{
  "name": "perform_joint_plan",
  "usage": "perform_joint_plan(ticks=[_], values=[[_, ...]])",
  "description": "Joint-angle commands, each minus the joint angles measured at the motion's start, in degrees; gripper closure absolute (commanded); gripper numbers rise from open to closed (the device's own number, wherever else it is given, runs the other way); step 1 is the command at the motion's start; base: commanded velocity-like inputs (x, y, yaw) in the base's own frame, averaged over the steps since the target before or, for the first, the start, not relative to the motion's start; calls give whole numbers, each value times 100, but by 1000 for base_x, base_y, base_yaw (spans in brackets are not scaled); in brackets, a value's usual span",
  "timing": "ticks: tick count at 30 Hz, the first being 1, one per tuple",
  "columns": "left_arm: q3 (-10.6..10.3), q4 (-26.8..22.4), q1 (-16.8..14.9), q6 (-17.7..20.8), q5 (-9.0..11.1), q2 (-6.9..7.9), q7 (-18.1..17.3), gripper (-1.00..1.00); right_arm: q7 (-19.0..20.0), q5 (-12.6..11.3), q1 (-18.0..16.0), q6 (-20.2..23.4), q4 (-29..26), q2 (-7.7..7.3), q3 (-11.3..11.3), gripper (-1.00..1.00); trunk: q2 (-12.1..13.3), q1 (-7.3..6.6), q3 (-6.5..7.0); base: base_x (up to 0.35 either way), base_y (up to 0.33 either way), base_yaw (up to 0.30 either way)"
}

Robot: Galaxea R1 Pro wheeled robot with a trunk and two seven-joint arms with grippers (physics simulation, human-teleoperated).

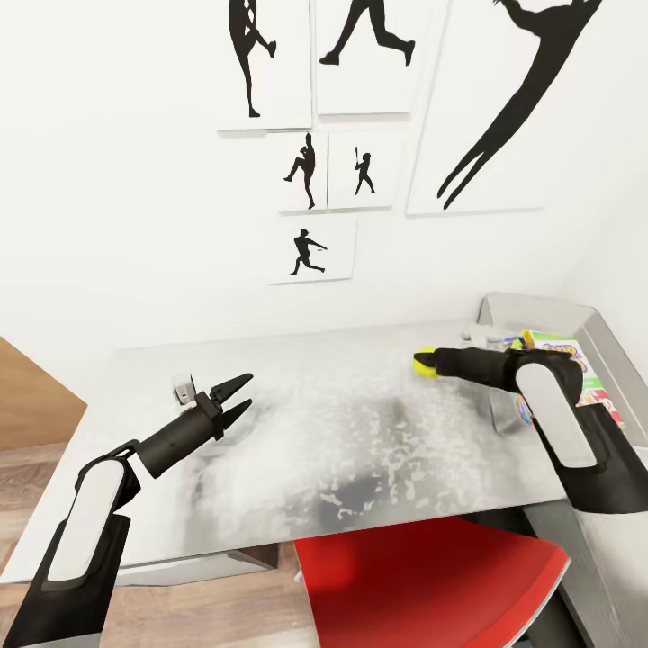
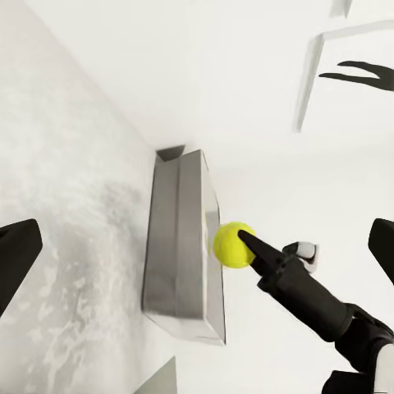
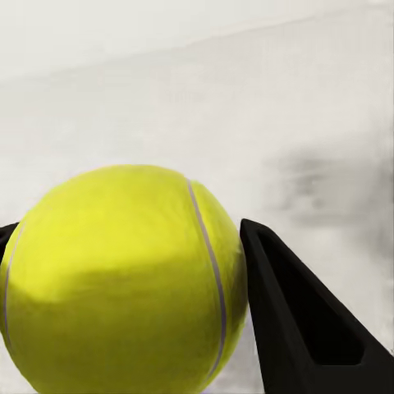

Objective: Put all the toys in the child's room - the three board games (two on the bed and one on the table), the two jigsaw puzzles on the table, and the tennis ball on the table - inside the toy box on the table in the child's room.

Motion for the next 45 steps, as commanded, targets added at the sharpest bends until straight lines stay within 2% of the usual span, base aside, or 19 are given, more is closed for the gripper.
perform_joint_plan(ticks=[1,2,3,6,8,10,13,14,17,23,35,39,45], values=[[8,1,-5,27,-32,-1,-36,-100,-66,-101,-5,7,-6,-6,4,100,-10,3,-9,0,0,0],[9,1,-5,27,-33,-4,-36,-100,-58,-179,-16,7,-77,-127,-281,100,-10,3,-9,0,0,0],[9,1,-5,27,-33,-4,-36,-100,-58,-179,-16,7,-77,-127,-281,100,-10,3,-9,0,0,0],[8,2,-7,28,-36,-6,-36,-100,-45,-247,-87,7,-139,-258,-657,100,-10,3,-9,0,0,0],[7,2,-9,28,-37,-11,-36,-100,-38,-273,-155,7,-162,-315,-825,100,-10,3,-9,0,0,0],[-1,-1,-10,28,-43,-26,-36,-100,-33,-287,-214,7,-177,-384,-940,100,-10,3,-9,0,0,-4],[-97,-11,-22,26,-51,-48,-33,-100,-13,-303,-263,7,-190,-566,-1087,100,-10,3,-9,0,0,-42],[-97,-11,-22,26,-51,-48,-33,-100,-13,-303,-263,7,-190,-566,-1087,100,-10,3,-9,0,0,-65],[-268,-17,-53,21,-61,-59,-21,-100,86,-317,-286,7,-197,-712,-1285,100,-10,3,-9,0,0,-131],[-428,-18,-95,14,-71,-67,-6,-100,466,-344,-304,7,-202,-835,-1637,100,-10,3,-9,0,0,-223],[-494,-25,-113,13,-70,-75,57,-100,603,-344,-325,7,-20,-870,-1792,100,-10,3,-9,0,0,-213],[-499,-28,-116,14,-68,-77,68,-100,597,-341,-404,7,376,-870,-1795,100,-10,3,-9,0,0,-58],[-502,-33,-117,14,-69,-75,74,-100,597,-336,-937,7,1476,-855,-1754,100,-10,3,-9,0,0,-22]])
